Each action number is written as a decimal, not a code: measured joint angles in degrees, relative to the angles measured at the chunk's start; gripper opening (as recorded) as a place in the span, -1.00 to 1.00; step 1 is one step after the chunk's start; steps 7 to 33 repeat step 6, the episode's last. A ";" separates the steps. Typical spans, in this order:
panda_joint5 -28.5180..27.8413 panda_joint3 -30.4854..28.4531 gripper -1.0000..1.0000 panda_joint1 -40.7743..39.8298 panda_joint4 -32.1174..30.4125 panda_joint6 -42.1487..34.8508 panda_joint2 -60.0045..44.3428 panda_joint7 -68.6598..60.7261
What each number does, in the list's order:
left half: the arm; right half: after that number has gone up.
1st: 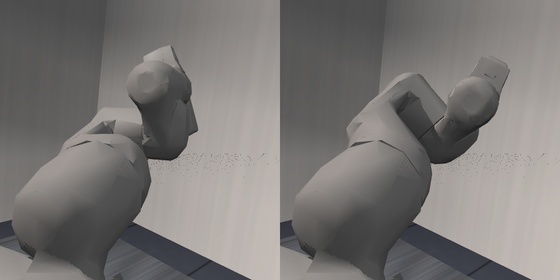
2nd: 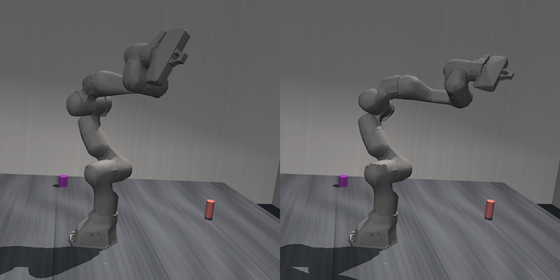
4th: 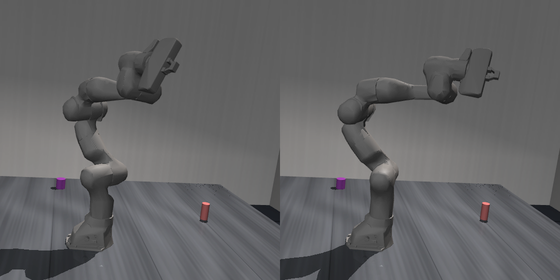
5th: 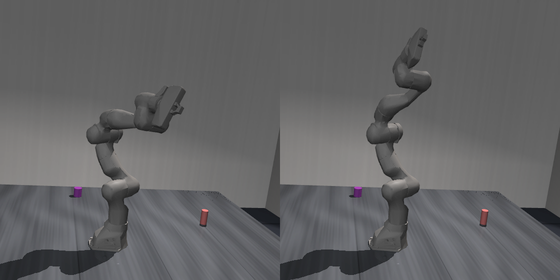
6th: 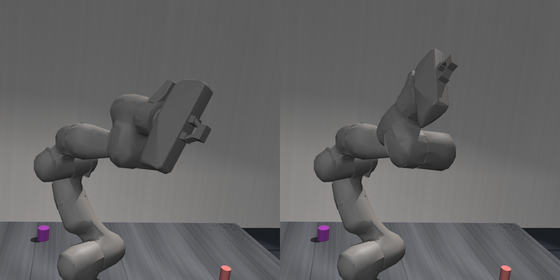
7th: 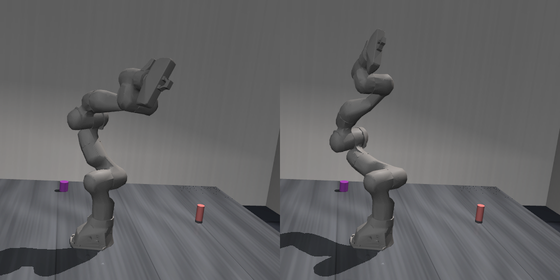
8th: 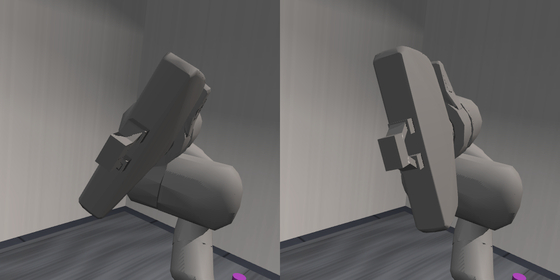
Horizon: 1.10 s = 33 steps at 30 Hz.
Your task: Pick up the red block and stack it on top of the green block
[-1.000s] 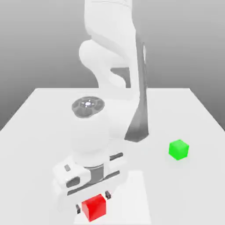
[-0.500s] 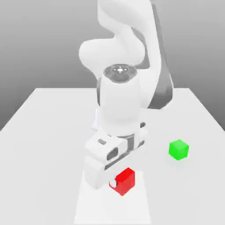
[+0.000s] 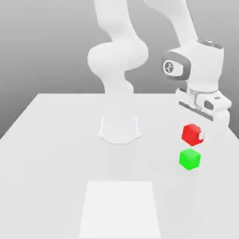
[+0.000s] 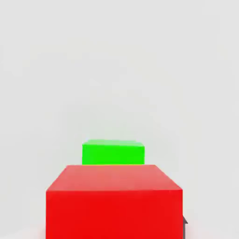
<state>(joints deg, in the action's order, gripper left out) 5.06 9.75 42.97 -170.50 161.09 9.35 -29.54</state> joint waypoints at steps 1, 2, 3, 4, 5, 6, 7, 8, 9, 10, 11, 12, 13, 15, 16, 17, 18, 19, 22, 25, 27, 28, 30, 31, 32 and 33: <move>-0.61 0.17 -1.00 -0.26 0.04 1.98 -2.02 0.36; -1.48 0.23 -1.00 -0.54 0.10 3.97 -4.08 0.92; -2.73 0.14 -1.00 -0.85 0.16 5.97 -6.16 1.76; -3.98 -0.10 1.00 -1.09 0.22 7.57 -7.83 2.60; -3.98 -0.10 1.00 -1.11 0.22 7.57 -7.83 2.61; -3.98 -0.10 1.00 -1.08 0.22 7.57 -7.83 2.61; -3.98 -0.10 1.00 -1.08 0.22 7.57 -7.83 2.61; -3.98 -0.10 1.00 -1.08 0.22 7.57 -7.83 2.61; -3.98 -0.10 1.00 -1.08 0.22 7.57 -7.83 2.61; -3.98 -0.10 1.00 -1.08 0.22 7.57 -7.83 2.61; -3.98 -0.10 1.00 -1.08 0.22 7.57 -7.83 2.61; -3.98 -0.10 1.00 -1.08 0.22 7.57 -7.83 2.61; -3.98 -0.10 1.00 -1.08 0.22 7.57 -7.83 2.61; -3.98 -0.10 1.00 -1.08 0.22 7.57 -7.83 2.61; -3.98 -0.10 1.00 -1.08 0.22 7.57 -7.83 2.61; -3.98 -0.10 1.00 -1.08 0.22 7.57 -7.83 2.61; -3.98 -0.10 1.00 -1.08 0.22 7.57 -7.83 2.61; -3.98 -0.10 1.00 -1.08 0.22 7.57 -7.83 2.61; -3.98 -0.10 1.00 -1.08 0.22 7.57 -7.83 2.61; -3.98 -0.10 1.00 -1.08 0.22 7.57 -7.83 2.61; -3.98 -0.10 1.00 -1.08 0.22 7.57 -7.83 2.61; -3.98 -0.10 1.00 -1.08 0.22 7.57 -7.83 2.61; -3.98 -0.10 1.00 -1.08 0.22 7.57 -7.83 2.61; -3.98 -0.10 1.00 -1.08 0.22 7.57 -7.83 2.61; -3.98 -0.10 1.00 -1.08 0.22 7.57 -7.83 2.61; -3.98 -0.10 1.00 -1.08 0.22 7.57 -7.83 2.61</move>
